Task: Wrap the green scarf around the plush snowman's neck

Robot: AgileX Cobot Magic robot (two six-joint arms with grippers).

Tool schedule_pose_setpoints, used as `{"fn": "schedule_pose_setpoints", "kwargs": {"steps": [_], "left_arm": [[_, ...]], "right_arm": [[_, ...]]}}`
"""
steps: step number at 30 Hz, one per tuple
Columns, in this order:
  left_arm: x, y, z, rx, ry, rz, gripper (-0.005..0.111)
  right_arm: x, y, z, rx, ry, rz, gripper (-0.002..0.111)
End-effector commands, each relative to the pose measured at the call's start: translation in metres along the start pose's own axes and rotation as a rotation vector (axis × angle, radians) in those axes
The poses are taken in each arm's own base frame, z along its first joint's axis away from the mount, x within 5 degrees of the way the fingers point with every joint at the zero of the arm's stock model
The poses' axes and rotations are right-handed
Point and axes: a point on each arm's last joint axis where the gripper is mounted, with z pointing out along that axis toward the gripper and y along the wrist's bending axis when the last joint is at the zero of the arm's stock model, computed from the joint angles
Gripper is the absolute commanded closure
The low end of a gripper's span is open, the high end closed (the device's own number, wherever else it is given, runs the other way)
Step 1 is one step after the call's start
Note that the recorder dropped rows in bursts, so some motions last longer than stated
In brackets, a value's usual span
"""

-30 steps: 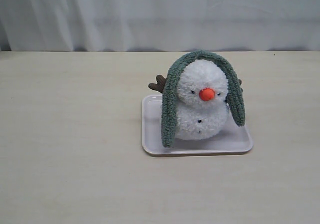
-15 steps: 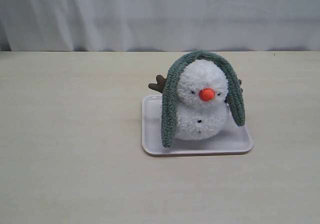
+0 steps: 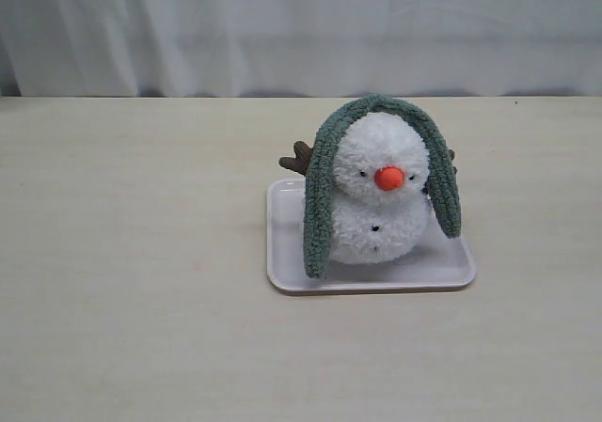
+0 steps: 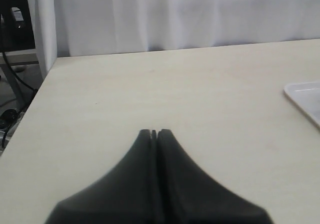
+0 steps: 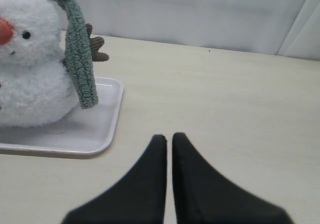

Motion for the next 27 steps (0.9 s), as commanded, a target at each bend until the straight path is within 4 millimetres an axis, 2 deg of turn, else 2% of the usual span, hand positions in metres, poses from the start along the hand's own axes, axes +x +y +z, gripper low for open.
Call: {"fn": "schedule_pose_setpoints", "kwargs": {"steps": [1, 8, 27], "left_arm": [[-0.0006, 0.0006, 0.0002, -0.009, -0.015, 0.05, 0.107], [0.0, 0.0039, 0.0, -0.07, -0.006, 0.014, 0.107], [-0.0003, 0.0038, 0.0, -0.067, -0.01, 0.013, 0.107]], "right_arm": [[-0.0005, 0.0, -0.0002, 0.001, -0.012, -0.002, 0.104], [-0.0005, 0.0, -0.0002, 0.001, -0.012, -0.002, 0.104], [-0.0005, 0.0, -0.0002, 0.001, -0.012, -0.002, 0.104]]}}
